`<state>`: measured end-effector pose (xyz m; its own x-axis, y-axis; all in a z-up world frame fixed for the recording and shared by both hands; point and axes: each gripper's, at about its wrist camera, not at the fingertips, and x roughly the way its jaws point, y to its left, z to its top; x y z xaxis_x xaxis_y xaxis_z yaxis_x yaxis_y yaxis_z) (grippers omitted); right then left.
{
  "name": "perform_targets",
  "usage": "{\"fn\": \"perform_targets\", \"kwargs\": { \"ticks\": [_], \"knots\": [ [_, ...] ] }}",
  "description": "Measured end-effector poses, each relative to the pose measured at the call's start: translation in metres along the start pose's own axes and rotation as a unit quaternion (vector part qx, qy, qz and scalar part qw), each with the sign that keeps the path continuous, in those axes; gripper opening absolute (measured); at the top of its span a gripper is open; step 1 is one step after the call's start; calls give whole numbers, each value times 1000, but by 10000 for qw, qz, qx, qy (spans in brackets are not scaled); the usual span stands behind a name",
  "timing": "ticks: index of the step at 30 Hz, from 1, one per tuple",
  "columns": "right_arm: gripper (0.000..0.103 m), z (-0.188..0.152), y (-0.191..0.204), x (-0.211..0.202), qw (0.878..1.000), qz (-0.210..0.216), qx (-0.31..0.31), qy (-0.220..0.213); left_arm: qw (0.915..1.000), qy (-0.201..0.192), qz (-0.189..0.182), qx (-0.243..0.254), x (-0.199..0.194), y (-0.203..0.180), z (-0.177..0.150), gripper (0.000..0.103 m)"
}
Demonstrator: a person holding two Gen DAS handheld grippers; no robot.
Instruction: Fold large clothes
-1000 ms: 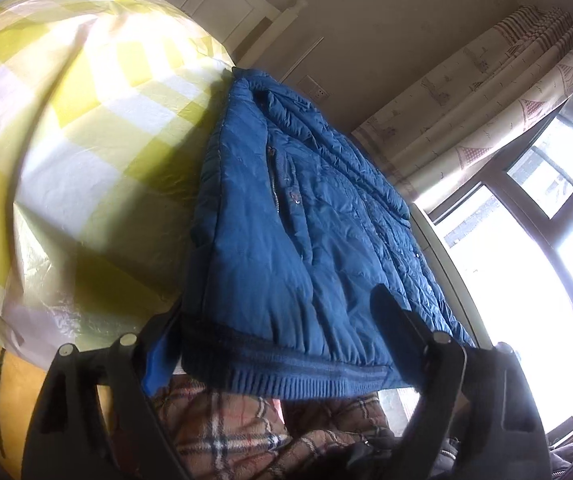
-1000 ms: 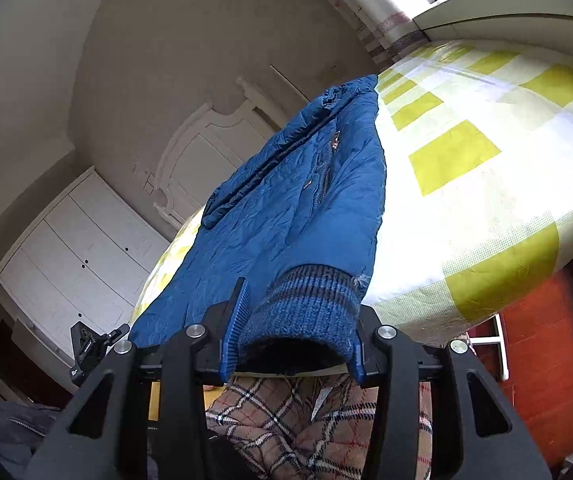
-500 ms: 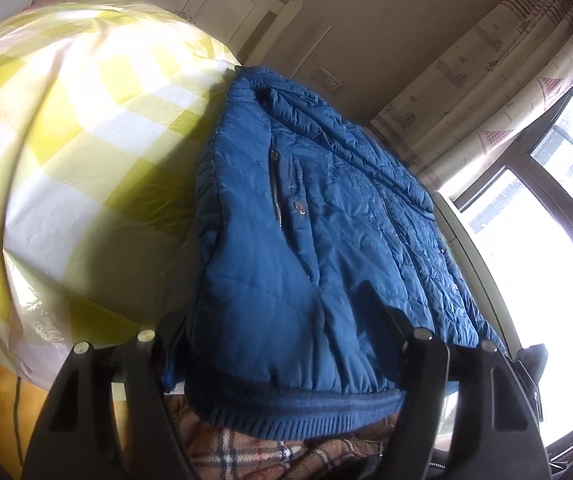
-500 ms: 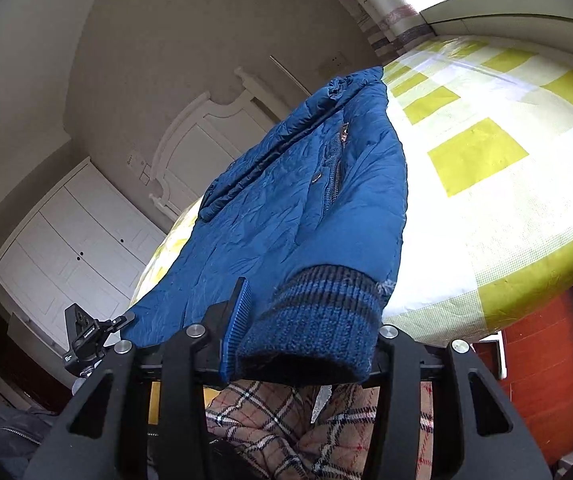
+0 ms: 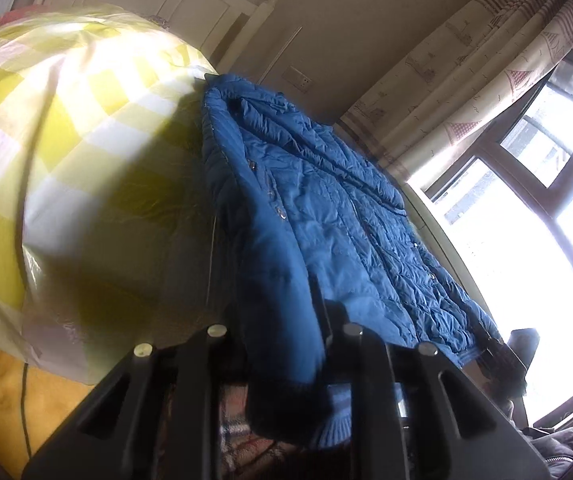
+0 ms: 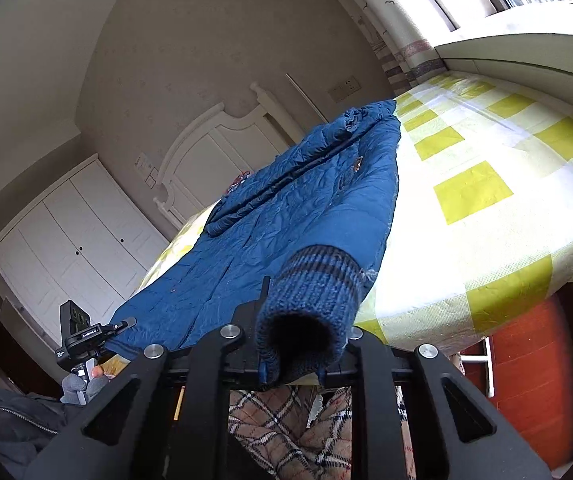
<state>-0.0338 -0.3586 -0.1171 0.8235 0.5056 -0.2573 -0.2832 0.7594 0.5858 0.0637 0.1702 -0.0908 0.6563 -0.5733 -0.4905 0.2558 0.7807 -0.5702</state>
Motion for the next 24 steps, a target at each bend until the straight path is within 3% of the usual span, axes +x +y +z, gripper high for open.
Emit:
{"fn": "perform_targets", "kwargs": {
  "ticks": [4, 8, 11, 14, 17, 21, 24],
  "knots": [
    [19, 3, 49, -50, 9963, 391, -761, -119, 9961, -304, -834, 16, -62, -12, -9, 21],
    [19, 28, 86, -74, 9878, 843, -1157, -608, 9747, -807, -2005, -575, -97, -10, 8, 24],
    [19, 68, 95, -55, 9867, 857, -1150, -764, 9643, -999, -2312, -822, -91, -10, 43, 28],
    [19, 116, 87, -8, 9902, 621, -1071, -647, 9690, -994, -2058, -940, -57, -14, 91, 30],
    [19, 168, 62, 67, 9972, 235, -659, -280, 9744, -818, -1624, -1319, 3, -13, 142, 32],
    [19, 210, 3, 161, 9991, -274, 261, 197, 9806, -476, -651, -1788, 95, 1, 195, 39],
    [20, 212, -48, 220, 9906, -736, 997, 578, 9801, -276, 142, -1958, 156, 25, 215, 44]
  ]
}}
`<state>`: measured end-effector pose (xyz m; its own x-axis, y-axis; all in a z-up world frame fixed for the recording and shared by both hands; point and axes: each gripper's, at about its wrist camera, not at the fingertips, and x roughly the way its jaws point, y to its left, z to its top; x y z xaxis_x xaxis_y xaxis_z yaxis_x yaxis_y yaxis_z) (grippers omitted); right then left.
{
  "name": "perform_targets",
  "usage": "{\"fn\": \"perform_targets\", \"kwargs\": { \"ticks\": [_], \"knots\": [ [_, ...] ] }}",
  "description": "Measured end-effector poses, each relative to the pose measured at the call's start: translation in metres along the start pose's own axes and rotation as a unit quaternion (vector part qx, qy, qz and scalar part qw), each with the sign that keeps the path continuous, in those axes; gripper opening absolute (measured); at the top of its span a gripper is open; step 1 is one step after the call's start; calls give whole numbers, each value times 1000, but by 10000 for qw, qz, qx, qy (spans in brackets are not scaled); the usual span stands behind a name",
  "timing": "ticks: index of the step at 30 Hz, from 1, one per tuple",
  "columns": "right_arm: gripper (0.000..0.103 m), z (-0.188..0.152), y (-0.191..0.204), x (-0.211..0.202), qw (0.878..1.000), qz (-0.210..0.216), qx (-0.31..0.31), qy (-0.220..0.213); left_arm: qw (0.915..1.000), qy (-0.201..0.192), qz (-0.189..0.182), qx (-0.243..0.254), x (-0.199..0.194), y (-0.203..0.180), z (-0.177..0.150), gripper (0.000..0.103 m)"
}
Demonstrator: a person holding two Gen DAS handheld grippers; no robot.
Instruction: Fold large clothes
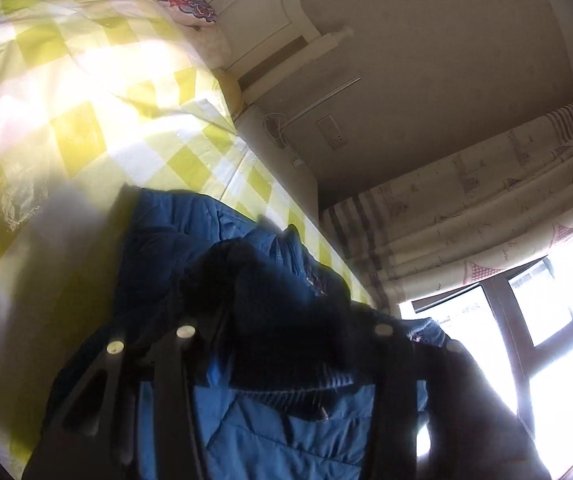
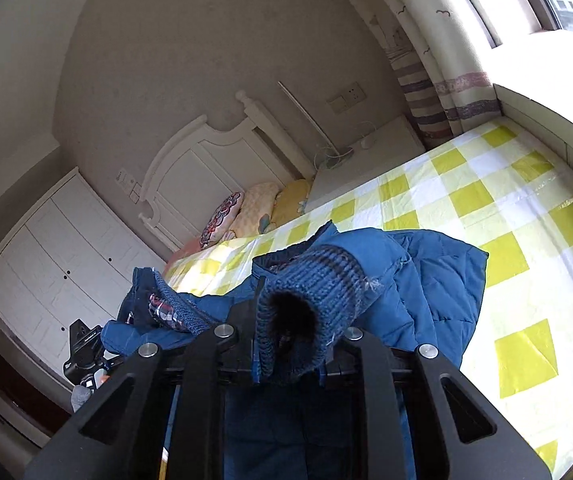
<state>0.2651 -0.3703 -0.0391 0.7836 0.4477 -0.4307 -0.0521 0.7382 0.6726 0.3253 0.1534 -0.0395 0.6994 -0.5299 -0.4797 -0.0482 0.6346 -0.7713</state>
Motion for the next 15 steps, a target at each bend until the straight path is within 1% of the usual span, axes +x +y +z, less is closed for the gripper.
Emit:
{"fn": "perform_targets", "kwargs": {
  "ticks": [2, 3, 4, 5, 6, 7, 8, 9, 10, 11, 12, 13, 14, 15],
  "knots": [
    [20, 2, -31, 40, 9974, -290, 512, 421, 9988, 174, 410, -220, 36, 21, 14, 47],
    [20, 1, -47, 54, 9949, -249, 807, 544, 9979, 272, 428, -401, 51, 32, 19, 47],
    [20, 1, -61, 61, 9922, -16, 1116, 552, 9972, 320, 321, -588, 60, 42, 24, 49],
    [23, 2, -70, 65, 9887, 234, 1372, 550, 9968, 297, 209, -712, 63, 48, 28, 51],
    [32, 5, -74, 66, 9853, 455, 1549, 563, 9967, 294, 100, -756, 65, 49, 33, 54],
    [39, 9, -76, 66, 9823, 676, 1654, 565, 9967, 322, -5, -751, 66, 49, 39, 63],
    [60, 14, -74, 62, 9798, 898, 1712, 508, 9967, 311, -103, -746, 64, 48, 44, 70],
    [81, 20, -71, 54, 9783, 1100, 1724, 332, 9968, 180, -215, -751, 56, 48, 49, 73],
    [88, 26, -68, 42, 9775, 1276, 1677, 45, 9964, -23, -357, -767, 45, 48, 54, 80],
    [89, 33, -64, 29, 9757, 1496, 1587, -214, 9949, -235, -561, -800, 31, 49, 58, 86],
    [89, 40, -60, 18, 9739, 1676, 1481, -394, 9928, -396, -754, -840, 20, 51, 64, 88],
    [89, 46, -57, 7, 9759, 1641, 1331, -539, 9914, -524, -845, -848, 9, 50, 72, 91],
    [89, 51, -52, 0, 9831, 1362, 1062, -608, 9918, -616, -807, -772, 2, 47, 79, 93],
    [89, 55, -46, -3, 9917, 936, 669, -565, 9940, -644, -658, -592, -3, 45, 85, 94]
  ]
}}
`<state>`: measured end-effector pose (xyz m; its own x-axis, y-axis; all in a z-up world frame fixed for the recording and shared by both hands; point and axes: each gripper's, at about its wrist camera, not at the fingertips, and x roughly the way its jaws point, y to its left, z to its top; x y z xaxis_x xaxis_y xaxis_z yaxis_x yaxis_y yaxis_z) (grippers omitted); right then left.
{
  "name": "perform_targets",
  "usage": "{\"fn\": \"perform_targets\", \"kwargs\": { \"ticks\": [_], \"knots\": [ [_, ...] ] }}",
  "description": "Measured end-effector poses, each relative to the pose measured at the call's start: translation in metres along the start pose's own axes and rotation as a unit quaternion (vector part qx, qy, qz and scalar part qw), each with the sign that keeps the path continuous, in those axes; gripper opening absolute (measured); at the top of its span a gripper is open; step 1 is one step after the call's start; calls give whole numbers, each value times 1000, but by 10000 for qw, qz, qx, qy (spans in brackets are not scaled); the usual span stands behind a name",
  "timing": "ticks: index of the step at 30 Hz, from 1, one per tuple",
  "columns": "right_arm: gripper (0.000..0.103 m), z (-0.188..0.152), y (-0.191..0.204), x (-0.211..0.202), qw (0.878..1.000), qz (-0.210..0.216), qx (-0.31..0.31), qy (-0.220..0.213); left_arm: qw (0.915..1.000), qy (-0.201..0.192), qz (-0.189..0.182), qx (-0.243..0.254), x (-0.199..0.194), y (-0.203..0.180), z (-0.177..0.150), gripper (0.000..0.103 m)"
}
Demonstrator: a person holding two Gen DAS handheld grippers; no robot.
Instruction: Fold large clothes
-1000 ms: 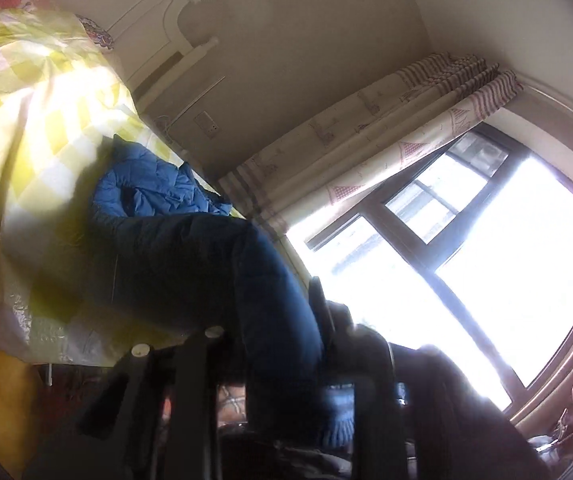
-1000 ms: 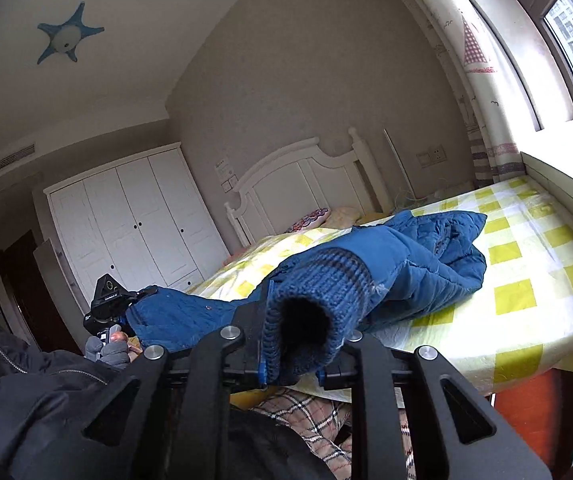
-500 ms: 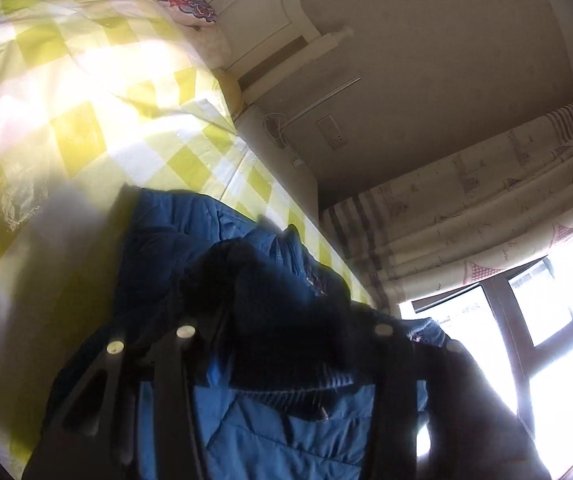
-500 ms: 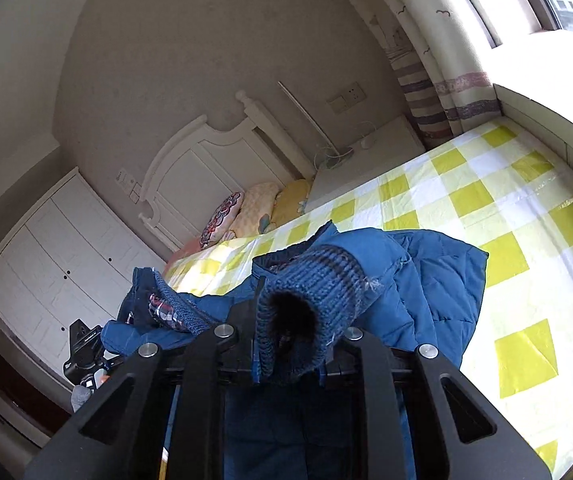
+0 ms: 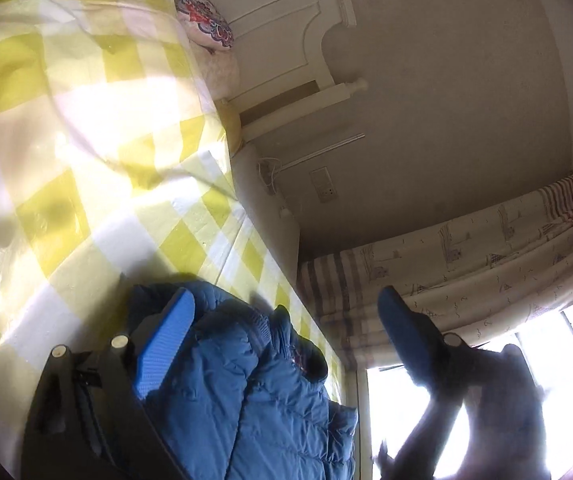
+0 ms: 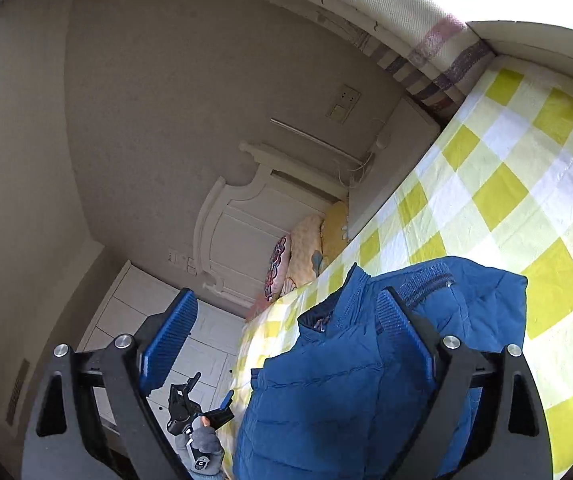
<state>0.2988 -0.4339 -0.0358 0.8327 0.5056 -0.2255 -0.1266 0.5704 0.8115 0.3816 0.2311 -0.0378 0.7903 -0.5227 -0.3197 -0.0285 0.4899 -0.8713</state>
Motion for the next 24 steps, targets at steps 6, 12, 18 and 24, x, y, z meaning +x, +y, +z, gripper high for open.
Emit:
{"fn": "perform_targets", "kwargs": {
  "ticks": [6, 12, 18, 24],
  "knots": [
    [88, -23, -11, 41, 9641, -1814, -1516, 1207, 9762, 1112, 1187, 1433, 46, -6, -1, 95],
    [82, -40, -22, 60, 9466, -2003, -1929, 1630, 9482, 1727, 1520, 2191, 79, -4, -17, 95],
    [66, -44, -19, 72, 9429, -1897, -2038, 1828, 9346, 2189, 1517, 2359, 108, -3, -18, 90],
    [61, -45, -24, 70, 9485, -1816, -1930, 1733, 9270, 2197, 1493, 2649, 117, -10, -34, 74]
  ]
}}
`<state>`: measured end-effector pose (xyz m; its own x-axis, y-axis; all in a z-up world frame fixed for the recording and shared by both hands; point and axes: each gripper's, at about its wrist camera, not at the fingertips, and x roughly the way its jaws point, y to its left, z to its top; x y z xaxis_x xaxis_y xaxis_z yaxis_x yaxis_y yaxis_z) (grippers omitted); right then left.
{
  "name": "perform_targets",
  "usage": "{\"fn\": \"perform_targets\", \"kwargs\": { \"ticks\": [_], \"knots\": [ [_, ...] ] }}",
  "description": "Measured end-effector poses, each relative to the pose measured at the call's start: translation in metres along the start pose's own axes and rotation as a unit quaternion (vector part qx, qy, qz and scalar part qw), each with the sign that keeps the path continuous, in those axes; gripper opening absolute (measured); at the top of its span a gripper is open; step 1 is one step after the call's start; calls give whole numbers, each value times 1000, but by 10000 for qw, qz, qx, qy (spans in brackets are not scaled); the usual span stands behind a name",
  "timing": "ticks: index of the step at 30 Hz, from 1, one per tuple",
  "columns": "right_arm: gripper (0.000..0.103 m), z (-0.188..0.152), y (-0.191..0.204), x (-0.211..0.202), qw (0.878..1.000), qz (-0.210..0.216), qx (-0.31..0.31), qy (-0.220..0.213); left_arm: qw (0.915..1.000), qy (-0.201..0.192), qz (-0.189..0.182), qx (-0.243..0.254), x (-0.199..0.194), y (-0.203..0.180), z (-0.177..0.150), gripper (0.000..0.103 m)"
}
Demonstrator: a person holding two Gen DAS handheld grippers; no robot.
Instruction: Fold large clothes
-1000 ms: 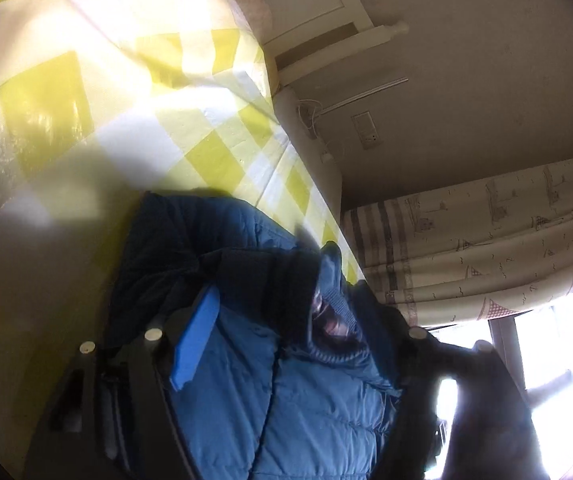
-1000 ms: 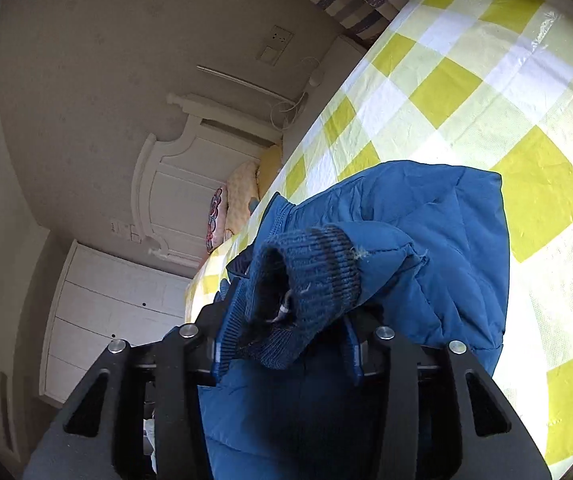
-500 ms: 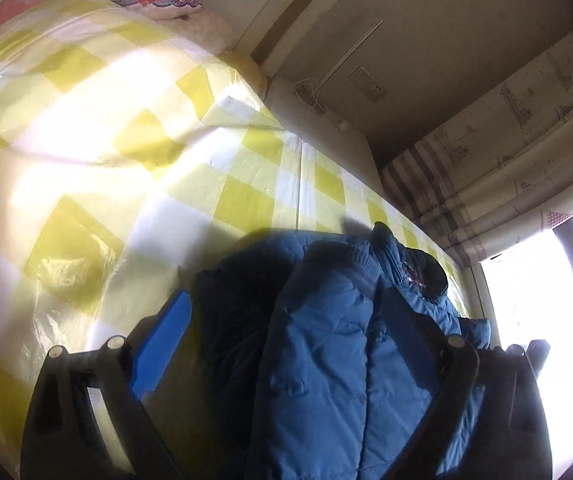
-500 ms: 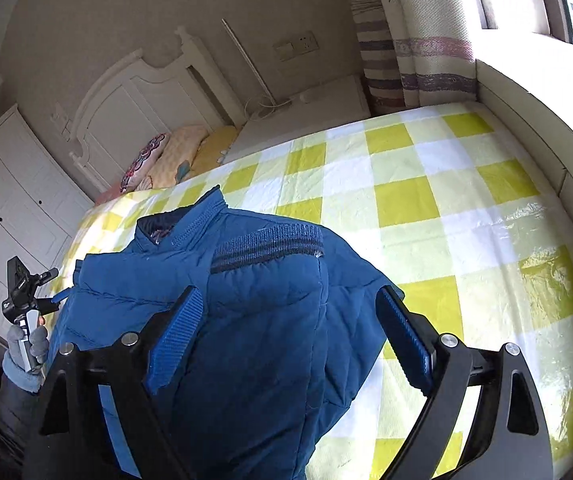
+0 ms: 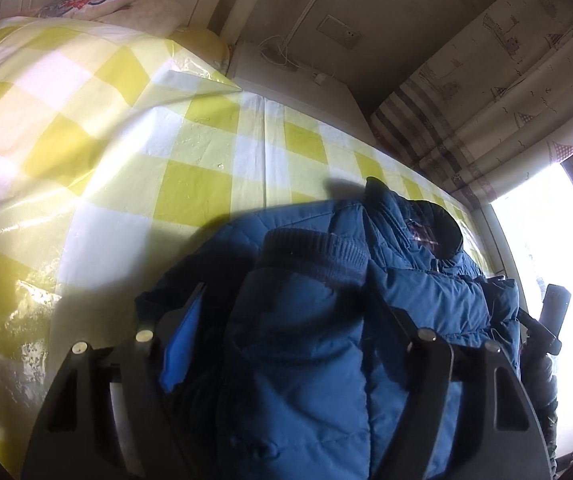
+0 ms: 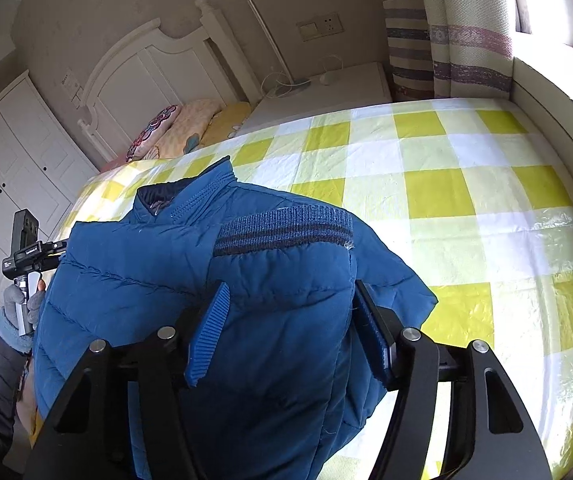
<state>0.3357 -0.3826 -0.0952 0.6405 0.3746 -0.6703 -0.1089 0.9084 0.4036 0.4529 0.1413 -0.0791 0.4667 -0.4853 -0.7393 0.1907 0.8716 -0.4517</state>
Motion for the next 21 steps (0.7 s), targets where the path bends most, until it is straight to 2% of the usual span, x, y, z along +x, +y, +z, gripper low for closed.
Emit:
{"fn": "perform_targets", "kwargs": {
  "ticks": [3, 5, 6, 7, 8, 9, 10, 12, 16, 18, 21],
  "knots": [
    [61, 0, -3, 2, 10000, 60, 63, 22, 10000, -20, -32, 91, 1, -4, 1, 73],
    [61, -1, -4, 5, 9999, 93, 106, 60, 9997, 136, -10, 183, 6, -7, 1, 72],
    [58, -2, -3, 6, 9999, 98, 111, 45, 9993, 277, 31, 241, 11, -9, 0, 68],
    [54, -3, -2, 4, 9999, 64, 64, -44, 9987, 404, 49, 297, 16, -12, -2, 50],
    [40, -5, 2, -1, 9997, -31, -29, -228, 9987, 316, 154, 356, 14, -15, -5, 41],
    [27, -6, 6, -9, 9990, -60, -136, -427, 9985, 106, 259, 463, 8, -19, -8, 33],
    [20, -9, 13, -19, 9977, -107, -265, -619, 9980, -123, 337, 529, -2, -24, -12, 19],
    [13, -17, 30, -43, 9941, -281, -535, -904, 9954, -609, 416, 606, -31, -33, -24, 16],
    [9, -24, 69, -100, 9849, -314, -1017, -1364, 9869, -1316, 257, 897, -102, -59, -44, 15],
    [9, -8, 81, -122, 9802, -377, -1039, -1645, 9814, -1552, 420, 1052, -126, -76, -35, 15],
    [9, 33, 87, -128, 9783, -511, -783, -1849, 9776, -1713, 705, 996, -134, -91, 3, 15]
  ]
}}
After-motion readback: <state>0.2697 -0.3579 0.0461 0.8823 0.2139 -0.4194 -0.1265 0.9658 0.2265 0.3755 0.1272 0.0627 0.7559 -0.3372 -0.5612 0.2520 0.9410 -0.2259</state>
